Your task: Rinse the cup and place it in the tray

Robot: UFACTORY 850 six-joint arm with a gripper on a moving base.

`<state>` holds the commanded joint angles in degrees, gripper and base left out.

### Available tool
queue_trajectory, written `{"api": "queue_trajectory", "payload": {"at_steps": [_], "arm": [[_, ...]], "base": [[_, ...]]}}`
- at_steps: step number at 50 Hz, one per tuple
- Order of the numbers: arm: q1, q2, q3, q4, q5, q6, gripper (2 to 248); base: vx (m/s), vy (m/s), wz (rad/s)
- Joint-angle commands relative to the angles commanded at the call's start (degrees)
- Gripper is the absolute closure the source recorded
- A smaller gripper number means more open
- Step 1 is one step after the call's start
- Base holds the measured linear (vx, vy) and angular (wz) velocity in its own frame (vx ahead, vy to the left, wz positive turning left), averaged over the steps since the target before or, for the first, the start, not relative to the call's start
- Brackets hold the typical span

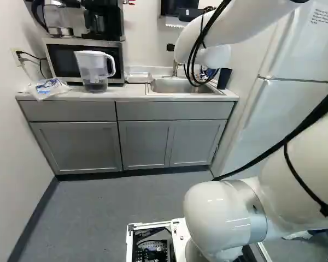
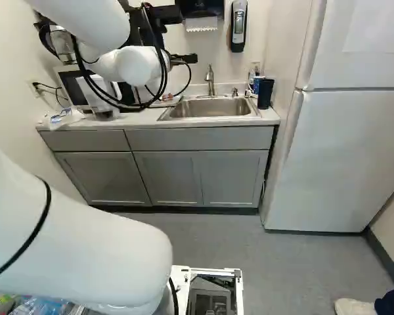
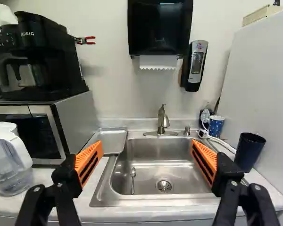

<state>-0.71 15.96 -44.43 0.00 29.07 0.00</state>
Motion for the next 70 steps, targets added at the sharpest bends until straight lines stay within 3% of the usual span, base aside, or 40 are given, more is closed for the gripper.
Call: {"api": "queue_trajectory", "payload": {"at_steps": [17, 70], "arm": [[0.0, 0.45, -1.6, 0.0, -2.73, 0.0, 3], [0.0, 0.45, -1.6, 0.0, -2.73, 0.0, 3]], "base": [[0.0, 0.0, 0.0], [0.0, 0.0, 0.0]]}}
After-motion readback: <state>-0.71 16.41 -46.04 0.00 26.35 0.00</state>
